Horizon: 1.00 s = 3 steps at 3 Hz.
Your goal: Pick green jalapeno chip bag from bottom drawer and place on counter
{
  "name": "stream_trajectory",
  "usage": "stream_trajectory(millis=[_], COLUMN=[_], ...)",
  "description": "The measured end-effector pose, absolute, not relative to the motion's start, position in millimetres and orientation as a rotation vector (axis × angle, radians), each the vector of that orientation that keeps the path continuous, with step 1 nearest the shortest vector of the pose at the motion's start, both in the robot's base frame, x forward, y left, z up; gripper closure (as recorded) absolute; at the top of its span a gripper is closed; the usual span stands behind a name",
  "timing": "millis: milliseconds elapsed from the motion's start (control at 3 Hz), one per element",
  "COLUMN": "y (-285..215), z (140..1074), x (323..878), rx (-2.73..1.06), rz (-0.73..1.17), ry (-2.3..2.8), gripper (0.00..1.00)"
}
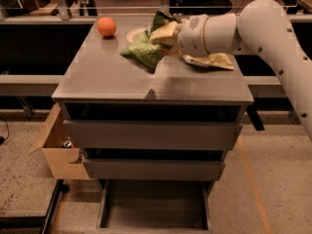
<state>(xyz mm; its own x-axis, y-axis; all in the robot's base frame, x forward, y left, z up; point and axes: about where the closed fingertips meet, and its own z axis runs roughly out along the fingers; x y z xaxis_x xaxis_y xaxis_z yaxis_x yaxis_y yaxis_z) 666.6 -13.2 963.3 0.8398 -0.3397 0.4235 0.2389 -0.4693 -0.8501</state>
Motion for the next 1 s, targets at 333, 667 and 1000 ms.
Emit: stream_trajectory(millis=[333, 667, 1000], y=[-11.4, -8.9, -5.3], z=[966.3, 966.0, 965.3], x=[669.5, 669.4, 668.9], rx=[-1.949, -1.949, -1.949], rz=[-0.670, -0.667, -0.662], ry=[0.066, 0.062, 0.056], gripper=[0.84, 0.62, 0.30])
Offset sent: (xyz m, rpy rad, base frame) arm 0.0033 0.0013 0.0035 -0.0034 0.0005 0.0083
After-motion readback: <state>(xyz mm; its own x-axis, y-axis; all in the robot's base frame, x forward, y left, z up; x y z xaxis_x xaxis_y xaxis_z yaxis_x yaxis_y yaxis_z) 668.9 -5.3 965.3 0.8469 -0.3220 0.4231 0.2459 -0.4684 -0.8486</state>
